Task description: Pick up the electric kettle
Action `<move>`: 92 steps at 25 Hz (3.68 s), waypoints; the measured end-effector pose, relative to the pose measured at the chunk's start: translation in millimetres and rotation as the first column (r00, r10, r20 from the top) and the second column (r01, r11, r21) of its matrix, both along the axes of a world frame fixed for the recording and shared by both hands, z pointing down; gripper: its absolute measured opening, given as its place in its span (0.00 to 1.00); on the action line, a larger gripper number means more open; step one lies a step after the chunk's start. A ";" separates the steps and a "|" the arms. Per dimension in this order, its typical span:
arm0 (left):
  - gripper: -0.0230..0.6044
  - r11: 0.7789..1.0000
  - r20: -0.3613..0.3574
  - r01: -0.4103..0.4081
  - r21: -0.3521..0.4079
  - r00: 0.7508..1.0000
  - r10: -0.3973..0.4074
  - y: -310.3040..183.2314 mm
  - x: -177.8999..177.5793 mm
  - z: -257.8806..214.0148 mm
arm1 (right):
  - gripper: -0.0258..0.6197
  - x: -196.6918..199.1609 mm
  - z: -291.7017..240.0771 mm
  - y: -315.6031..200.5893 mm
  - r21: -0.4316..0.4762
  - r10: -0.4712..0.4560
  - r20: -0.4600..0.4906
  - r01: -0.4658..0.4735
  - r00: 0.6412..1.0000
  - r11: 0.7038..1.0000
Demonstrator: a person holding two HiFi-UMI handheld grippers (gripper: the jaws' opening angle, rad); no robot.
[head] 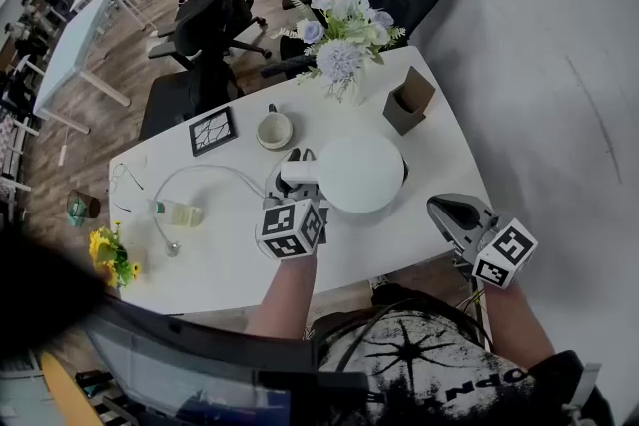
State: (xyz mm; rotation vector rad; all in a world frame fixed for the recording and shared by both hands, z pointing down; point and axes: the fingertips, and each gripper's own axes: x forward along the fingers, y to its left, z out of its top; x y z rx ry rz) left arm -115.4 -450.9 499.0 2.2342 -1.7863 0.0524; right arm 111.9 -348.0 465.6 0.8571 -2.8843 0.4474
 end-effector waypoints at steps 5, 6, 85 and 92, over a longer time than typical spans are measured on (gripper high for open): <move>0.17 1.000 0.013 -0.004 -0.009 1.000 0.004 -4.5 6.8 12.9 | 0.08 -2.3 9.6 -4.9 -0.019 -0.019 -0.011 0.019 1.000 1.000; 0.17 1.000 0.015 -0.007 -0.008 1.000 0.007 -5.0 8.7 14.4 | 0.08 -2.7 11.0 -6.3 -0.021 -0.022 -0.013 0.022 1.000 1.000; 0.05 0.944 0.125 -0.327 0.052 0.940 0.319 250.2 -28.3 -42.6 | 0.07 -109.0 -18.5 124.7 0.094 -0.097 -0.021 0.098 0.995 0.991; 0.05 0.938 0.168 -0.343 0.049 0.929 0.331 273.2 -26.5 -44.7 | 0.07 -115.4 -20.3 144.9 0.108 -0.109 -0.032 0.112 0.994 0.988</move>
